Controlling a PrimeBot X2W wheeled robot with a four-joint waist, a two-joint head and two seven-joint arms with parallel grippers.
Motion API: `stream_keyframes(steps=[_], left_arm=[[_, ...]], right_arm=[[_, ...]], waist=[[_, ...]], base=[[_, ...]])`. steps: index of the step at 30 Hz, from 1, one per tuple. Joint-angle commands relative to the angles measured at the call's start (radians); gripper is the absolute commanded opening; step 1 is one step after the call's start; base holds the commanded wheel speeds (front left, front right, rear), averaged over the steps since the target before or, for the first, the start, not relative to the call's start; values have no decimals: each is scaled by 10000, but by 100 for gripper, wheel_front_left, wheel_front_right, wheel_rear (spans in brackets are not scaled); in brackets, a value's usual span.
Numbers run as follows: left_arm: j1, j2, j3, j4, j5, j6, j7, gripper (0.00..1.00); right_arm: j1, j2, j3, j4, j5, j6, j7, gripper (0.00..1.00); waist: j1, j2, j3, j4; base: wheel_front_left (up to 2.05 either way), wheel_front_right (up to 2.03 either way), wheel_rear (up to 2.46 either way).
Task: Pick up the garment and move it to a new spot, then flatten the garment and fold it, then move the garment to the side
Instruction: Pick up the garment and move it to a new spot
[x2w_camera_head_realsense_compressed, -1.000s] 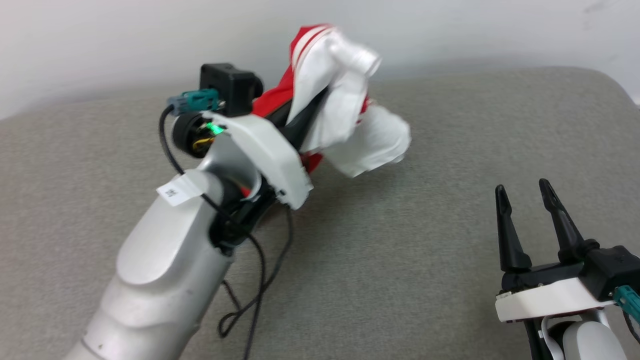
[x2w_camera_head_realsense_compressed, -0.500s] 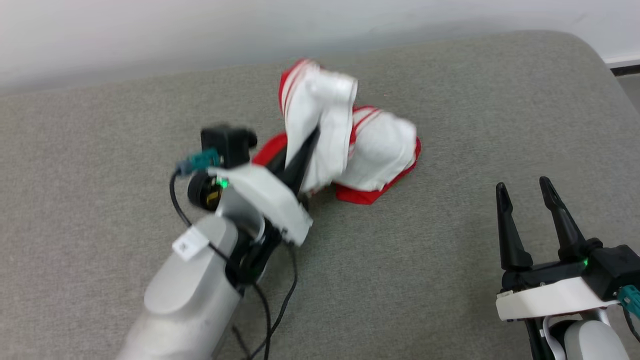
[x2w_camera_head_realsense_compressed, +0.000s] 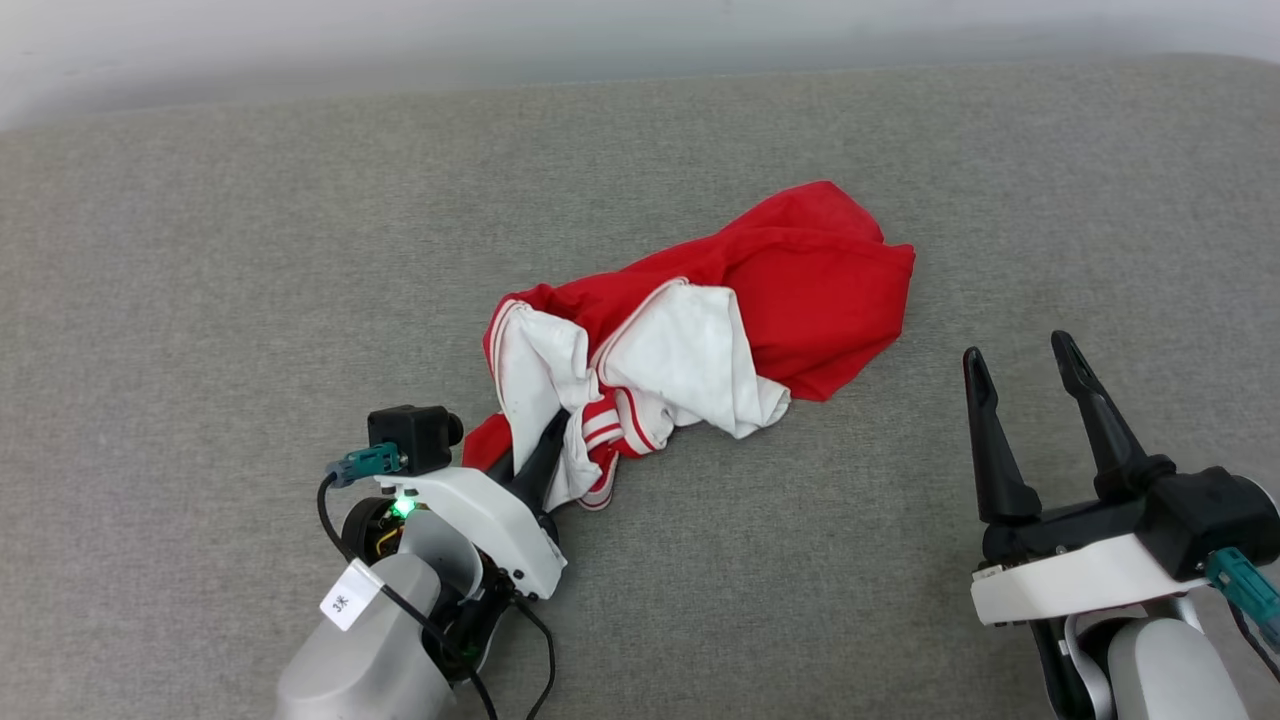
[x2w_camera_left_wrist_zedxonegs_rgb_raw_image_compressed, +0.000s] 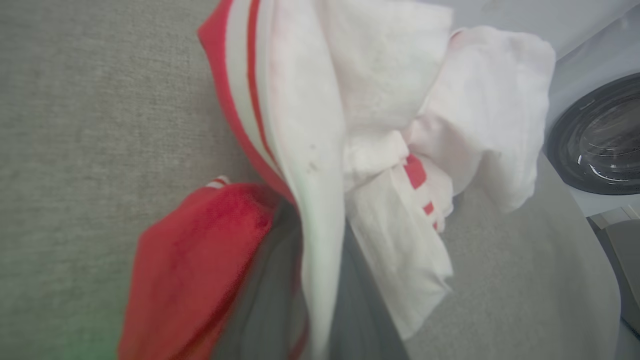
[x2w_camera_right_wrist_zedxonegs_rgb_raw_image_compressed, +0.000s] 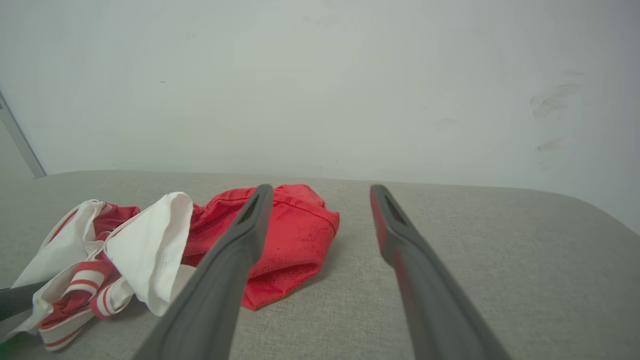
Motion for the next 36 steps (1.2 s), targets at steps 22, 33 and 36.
stream_keyframes(steps=[22, 33, 36], left_arm=[[854, 343, 1253, -1534, 3111, 1557, -1246, 100], [3555, 113, 2534, -5302, 6061, 1689, -1250, 100], [4035, -72, 2669, -5758, 6539, 1627, -1250, 100]], right_arm=[[999, 23, -599, 277, -67, -7, -20, 100], [1499, 23, -737, 354, -118, -7, -20, 100], [1524, 23, -735, 363, -132, -7, -20, 100]], waist=[[-1, 0, -1799, 1250], [-1, 0, -2107, 1600], [-1, 0, -2116, 1671]], base=[[0, 0, 0], [0, 0, 0], [0, 0, 0]])
